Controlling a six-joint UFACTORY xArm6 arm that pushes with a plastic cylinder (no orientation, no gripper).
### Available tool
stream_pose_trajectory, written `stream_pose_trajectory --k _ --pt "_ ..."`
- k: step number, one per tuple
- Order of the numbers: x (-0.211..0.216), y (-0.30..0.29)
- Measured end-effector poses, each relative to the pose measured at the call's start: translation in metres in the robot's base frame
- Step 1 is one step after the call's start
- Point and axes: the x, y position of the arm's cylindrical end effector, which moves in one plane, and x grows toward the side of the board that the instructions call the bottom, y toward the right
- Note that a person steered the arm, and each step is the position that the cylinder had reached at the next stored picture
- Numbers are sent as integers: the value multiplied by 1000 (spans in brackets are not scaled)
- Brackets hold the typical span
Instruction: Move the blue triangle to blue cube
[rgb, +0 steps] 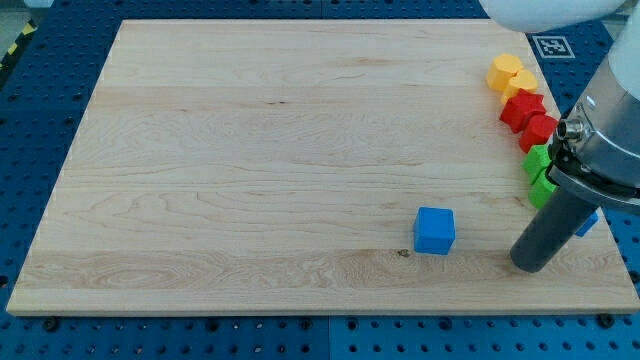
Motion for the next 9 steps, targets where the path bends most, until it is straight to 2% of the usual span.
stream_pose_trajectory --k 2,4,5,6,7,9 --pt "5 6" --pt "16 115" --pt "10 147" --pt "-3 145" --pt "-27 105" --pt "-42 104"
